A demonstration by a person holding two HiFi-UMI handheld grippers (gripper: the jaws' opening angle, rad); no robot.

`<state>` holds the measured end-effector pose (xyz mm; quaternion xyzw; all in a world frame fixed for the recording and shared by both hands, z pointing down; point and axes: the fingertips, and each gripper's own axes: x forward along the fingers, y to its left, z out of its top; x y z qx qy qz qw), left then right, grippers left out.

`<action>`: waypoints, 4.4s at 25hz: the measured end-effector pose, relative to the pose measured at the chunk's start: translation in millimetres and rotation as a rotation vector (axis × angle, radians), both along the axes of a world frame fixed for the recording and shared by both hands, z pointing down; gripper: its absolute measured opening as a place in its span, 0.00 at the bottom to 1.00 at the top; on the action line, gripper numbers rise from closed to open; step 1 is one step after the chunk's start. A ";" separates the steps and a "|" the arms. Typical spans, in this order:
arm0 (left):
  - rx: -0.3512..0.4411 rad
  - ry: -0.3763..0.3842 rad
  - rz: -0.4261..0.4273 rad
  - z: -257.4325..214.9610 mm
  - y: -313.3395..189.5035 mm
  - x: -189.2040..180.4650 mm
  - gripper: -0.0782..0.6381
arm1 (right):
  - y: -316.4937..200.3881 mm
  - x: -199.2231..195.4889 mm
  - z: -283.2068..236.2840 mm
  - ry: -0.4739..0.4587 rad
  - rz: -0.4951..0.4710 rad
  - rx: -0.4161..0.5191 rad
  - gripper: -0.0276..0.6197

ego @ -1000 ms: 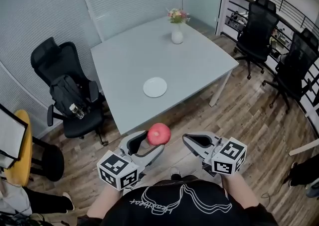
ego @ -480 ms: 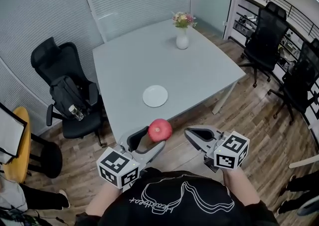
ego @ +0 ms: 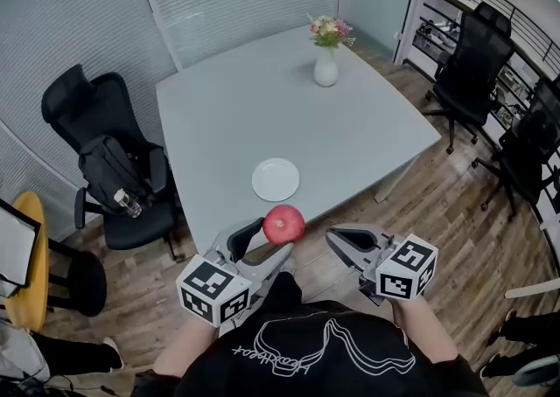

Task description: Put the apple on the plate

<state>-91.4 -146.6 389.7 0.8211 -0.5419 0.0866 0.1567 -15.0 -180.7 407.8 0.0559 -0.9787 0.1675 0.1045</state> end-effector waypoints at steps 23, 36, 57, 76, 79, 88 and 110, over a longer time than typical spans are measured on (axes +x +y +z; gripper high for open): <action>-0.122 -0.020 0.008 75.6 -153.1 -117.1 0.51 | -128.5 -89.1 70.7 0.088 0.072 -0.163 0.06; -0.211 -0.125 -0.039 167.8 -190.5 -143.4 0.51 | -133.7 -84.5 118.3 0.162 0.093 -0.221 0.06; -0.234 -0.179 -0.017 240.0 -210.2 -145.9 0.51 | -149.6 -62.6 150.9 0.217 0.148 -0.307 0.06; -0.215 -0.181 -0.075 214.1 -191.3 -150.2 0.57 | -137.1 -57.9 115.4 0.056 0.123 -0.279 0.06; -0.179 -0.130 -0.085 184.0 -178.6 -145.1 0.57 | -131.3 -57.0 100.5 0.036 0.119 -0.242 0.06; -0.063 0.033 0.078 79.5 -110.2 -81.8 0.21 | -90.1 -53.4 37.6 -0.033 0.044 -0.071 0.05; 0.041 0.028 0.146 5.8 -17.3 13.9 0.13 | 3.0 -16.4 -12.4 -0.047 -0.038 0.090 0.05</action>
